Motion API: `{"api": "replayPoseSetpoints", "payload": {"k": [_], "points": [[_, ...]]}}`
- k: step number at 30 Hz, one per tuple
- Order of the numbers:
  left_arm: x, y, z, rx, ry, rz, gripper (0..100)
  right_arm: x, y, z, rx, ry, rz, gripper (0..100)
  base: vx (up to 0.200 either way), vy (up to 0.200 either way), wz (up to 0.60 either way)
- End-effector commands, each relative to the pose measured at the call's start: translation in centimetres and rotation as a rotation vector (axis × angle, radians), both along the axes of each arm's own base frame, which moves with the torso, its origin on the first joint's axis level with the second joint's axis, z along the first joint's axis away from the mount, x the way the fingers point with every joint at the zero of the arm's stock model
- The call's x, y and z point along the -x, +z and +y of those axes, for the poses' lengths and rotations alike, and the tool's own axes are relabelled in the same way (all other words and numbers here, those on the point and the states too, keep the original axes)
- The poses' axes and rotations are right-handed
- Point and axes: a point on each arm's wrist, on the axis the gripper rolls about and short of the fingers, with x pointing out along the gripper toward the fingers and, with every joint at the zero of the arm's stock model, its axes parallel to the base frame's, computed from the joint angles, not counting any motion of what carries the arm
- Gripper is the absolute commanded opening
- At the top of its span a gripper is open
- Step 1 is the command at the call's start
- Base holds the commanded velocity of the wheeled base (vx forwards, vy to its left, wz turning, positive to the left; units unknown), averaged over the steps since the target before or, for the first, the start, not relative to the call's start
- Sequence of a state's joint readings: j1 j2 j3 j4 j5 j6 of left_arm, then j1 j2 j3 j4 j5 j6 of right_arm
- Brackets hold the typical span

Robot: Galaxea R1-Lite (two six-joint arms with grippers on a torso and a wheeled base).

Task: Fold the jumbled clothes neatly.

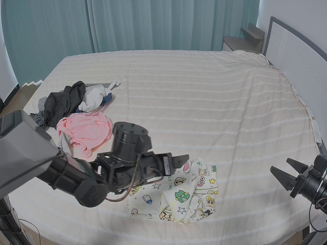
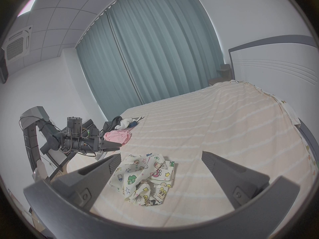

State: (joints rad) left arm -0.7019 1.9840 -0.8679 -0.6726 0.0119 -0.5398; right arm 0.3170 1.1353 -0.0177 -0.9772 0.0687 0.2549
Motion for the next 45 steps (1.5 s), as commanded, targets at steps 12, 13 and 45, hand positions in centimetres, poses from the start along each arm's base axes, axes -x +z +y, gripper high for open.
{"api": "replayPoseSetpoints", "payload": {"k": [12, 13, 45], "points": [[7.5, -3.5, 16.1, 0.196, 0.237, 0.227, 100, -4.7, -3.0, 6.5, -0.065, 0.233, 0.334, 100, 0.0, 0.0, 0.0], [8.1, -3.9, 16.6, 0.217, 0.247, 0.233, 100, -5.3, -3.4, 7.2, -0.058, 0.243, 0.356, 100, 0.0, 0.0, 0.0], [7.8, -6.7, 17.7, 0.322, 0.338, 0.306, 100, -10.7, -12.3, 16.4, 0.042, 0.408, 0.605, 100, 0.0, 0.0, 0.0]]}}
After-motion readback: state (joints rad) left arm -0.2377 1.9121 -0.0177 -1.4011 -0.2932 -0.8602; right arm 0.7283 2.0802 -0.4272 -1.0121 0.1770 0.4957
